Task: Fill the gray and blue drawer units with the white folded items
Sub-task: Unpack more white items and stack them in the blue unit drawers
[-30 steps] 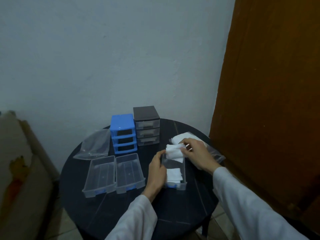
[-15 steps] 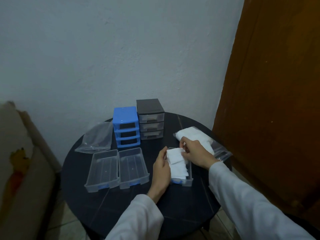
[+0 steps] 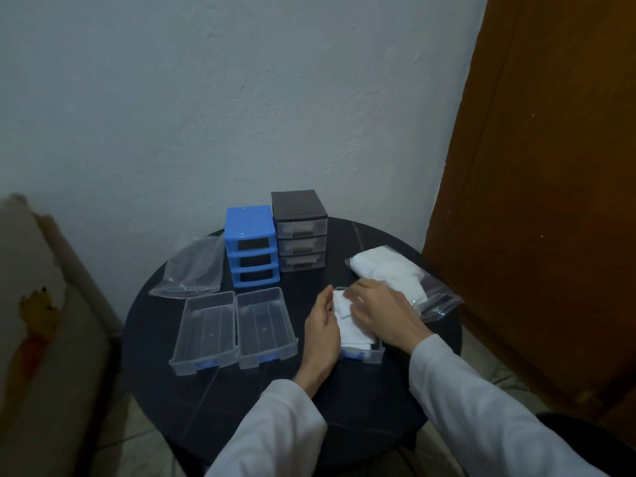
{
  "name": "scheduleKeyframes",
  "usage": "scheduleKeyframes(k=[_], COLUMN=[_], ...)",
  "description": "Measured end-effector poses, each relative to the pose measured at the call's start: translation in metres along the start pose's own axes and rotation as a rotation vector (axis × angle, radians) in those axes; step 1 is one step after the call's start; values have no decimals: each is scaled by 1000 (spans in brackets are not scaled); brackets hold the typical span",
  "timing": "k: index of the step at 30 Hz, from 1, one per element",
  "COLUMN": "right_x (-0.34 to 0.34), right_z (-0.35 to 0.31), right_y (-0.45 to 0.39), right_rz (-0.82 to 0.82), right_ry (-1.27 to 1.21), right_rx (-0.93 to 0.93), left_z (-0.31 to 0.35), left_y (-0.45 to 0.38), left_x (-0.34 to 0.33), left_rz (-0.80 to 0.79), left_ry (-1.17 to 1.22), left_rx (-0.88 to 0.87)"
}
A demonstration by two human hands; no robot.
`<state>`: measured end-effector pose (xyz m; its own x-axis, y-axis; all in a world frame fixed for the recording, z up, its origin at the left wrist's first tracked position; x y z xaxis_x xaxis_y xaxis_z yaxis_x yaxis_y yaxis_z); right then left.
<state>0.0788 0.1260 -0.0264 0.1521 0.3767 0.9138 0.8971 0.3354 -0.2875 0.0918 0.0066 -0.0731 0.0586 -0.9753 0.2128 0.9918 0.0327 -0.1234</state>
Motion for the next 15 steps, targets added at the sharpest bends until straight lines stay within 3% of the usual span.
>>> scheduleKeyframes(k=[6,15], right_x=[-14,-20], right_z=[4,-1], right_y=[3,-1], right_rz=[-75,-115], right_ry=[141,139], right_rx=[-84,-73], left_z=[3,-1], left_y=[2,0], left_x=[-3,-4], left_rz=[-10,-2], left_ry=[-65,-77], left_rx=[-13,3])
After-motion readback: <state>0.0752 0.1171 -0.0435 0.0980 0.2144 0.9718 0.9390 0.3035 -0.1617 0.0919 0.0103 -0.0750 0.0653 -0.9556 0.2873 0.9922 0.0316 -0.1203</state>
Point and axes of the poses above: each hand's wrist, its own y-axis away from the middle knuckle, its own x-axis out of the back of the hand, z = x × y, the point moved 2 cm from there along -y, towards the middle knuckle, and after that the axes turned 7 degrees about -y, right-handed, at the moved point
